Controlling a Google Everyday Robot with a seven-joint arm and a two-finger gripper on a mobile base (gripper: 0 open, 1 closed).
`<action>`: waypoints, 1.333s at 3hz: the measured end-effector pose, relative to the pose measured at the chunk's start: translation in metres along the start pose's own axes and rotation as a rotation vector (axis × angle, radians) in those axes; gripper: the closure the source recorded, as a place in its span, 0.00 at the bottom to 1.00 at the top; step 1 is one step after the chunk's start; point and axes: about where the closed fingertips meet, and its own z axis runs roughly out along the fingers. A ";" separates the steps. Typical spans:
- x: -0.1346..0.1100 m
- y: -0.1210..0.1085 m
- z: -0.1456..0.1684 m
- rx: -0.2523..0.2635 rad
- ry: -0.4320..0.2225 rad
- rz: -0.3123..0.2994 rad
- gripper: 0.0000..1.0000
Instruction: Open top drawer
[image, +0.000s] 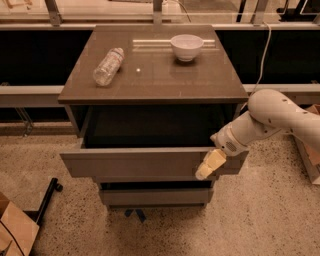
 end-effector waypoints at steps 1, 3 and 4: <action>0.026 0.018 -0.004 -0.026 0.044 0.052 0.25; 0.022 0.020 -0.009 -0.028 0.044 0.052 0.78; 0.022 0.020 -0.008 -0.029 0.045 0.052 0.64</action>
Offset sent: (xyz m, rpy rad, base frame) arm -0.1988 -0.0664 -0.0102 -0.1291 0.2476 -0.2334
